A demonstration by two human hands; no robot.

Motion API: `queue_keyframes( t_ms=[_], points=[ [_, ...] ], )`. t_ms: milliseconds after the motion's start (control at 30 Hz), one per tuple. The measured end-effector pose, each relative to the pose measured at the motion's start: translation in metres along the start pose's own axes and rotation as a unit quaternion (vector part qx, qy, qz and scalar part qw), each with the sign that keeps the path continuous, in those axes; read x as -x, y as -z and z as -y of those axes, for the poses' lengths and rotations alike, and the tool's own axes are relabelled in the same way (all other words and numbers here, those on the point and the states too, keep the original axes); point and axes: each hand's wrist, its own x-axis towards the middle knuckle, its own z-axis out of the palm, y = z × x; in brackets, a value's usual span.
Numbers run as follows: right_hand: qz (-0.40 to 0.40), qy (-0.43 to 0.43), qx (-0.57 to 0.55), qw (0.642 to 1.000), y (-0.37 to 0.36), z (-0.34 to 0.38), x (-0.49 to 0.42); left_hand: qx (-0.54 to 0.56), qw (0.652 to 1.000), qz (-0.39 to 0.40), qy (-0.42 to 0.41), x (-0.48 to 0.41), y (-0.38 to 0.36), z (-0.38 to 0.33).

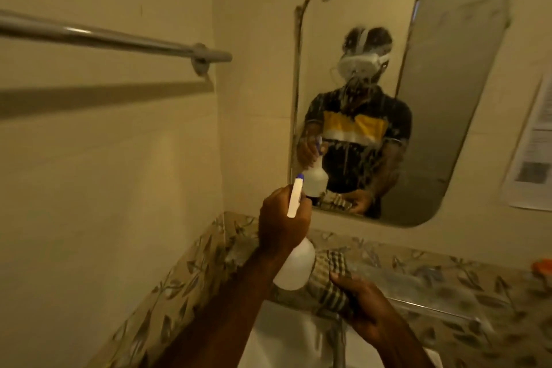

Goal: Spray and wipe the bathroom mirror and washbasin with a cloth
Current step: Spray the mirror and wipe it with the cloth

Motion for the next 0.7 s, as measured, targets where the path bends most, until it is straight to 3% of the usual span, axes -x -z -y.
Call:
queue_keyframes(
  t_ms=[233,433,700],
  points=[
    [0.003,0.021,-0.057,0.998,0.009,0.015,0.022,-0.004,1.000,-0.006,-0.006,-0.013,0.006,-0.034],
    [0.036,0.138,-0.051,0.988,-0.015,0.068,0.041,0.009,1.000,-0.014,0.005,-0.029,0.007,-0.064],
    [0.001,0.282,-0.057,0.958,-0.060,0.165,0.078,0.049,0.998,-0.045,0.020,-0.069,0.025,-0.143]
  ],
)
